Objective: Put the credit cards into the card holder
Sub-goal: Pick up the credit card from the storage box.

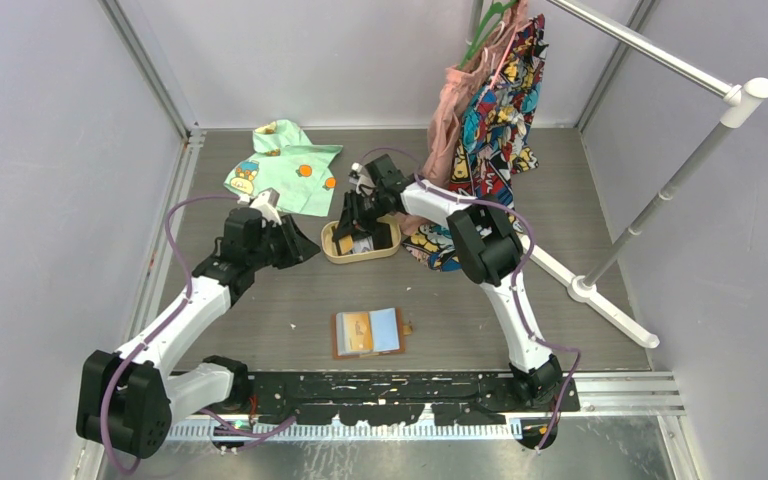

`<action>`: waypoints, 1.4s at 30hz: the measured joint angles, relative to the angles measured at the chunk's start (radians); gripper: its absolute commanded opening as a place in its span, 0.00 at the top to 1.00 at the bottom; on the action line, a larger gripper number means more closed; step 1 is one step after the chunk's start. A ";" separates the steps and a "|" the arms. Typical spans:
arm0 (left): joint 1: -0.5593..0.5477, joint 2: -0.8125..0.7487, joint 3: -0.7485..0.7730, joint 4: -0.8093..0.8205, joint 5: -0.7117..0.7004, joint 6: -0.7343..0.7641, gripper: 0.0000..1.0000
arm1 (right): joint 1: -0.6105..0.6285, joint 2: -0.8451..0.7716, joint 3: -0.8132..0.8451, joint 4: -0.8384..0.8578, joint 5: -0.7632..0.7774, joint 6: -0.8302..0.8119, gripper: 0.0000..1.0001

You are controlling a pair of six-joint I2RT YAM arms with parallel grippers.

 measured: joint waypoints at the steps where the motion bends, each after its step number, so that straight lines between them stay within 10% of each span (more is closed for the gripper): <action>1: 0.000 0.000 0.000 -0.002 0.000 0.000 0.65 | -0.001 0.000 0.000 0.000 -0.003 0.000 0.68; 20: 0.000 0.000 -0.002 -0.006 0.000 0.000 0.65 | -0.028 -0.031 -0.013 0.002 -0.026 0.000 0.69; 37: 0.000 -0.015 -0.002 -0.017 0.001 0.000 0.63 | -0.067 -0.039 -0.014 -0.083 0.020 -0.067 0.93; 42: 0.000 -0.034 -0.002 -0.016 0.018 -0.001 0.57 | -0.079 -0.056 -0.019 -0.115 0.043 -0.107 0.79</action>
